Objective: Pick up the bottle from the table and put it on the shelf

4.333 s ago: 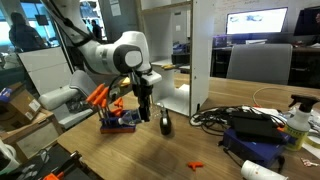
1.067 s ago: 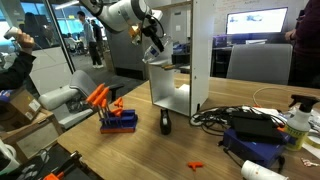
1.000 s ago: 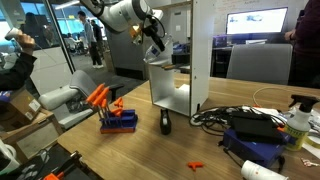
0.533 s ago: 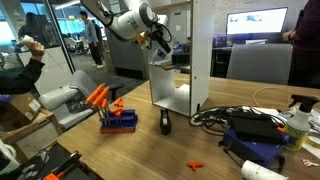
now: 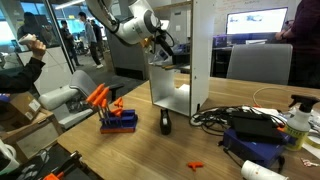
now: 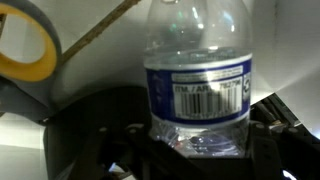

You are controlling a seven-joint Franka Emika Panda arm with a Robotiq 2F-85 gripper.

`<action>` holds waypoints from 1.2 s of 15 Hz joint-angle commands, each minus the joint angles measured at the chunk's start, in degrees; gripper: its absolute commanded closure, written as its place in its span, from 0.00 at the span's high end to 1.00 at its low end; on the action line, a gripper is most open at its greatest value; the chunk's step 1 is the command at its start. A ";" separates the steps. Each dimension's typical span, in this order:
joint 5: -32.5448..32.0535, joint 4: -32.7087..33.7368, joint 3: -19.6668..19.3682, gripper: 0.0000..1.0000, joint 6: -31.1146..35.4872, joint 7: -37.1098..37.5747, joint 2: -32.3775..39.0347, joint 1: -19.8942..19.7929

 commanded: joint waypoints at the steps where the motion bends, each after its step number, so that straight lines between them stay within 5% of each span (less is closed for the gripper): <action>1: 2.18 5.20 -0.77 0.75 -1.58 -2.20 3.36 0.53; 4: 3.43 7.12 -0.05 1.00 -4.68 -4.16 4.33 0.40; 13: 6.23 13.83 3.07 1.00 -22.02 -11.80 5.65 -0.72; 14: 4.54 9.47 1.40 1.00 -17.84 -8.96 3.87 0.43; 18: 5.35 10.63 2.17 1.00 -20.71 -10.32 4.19 0.17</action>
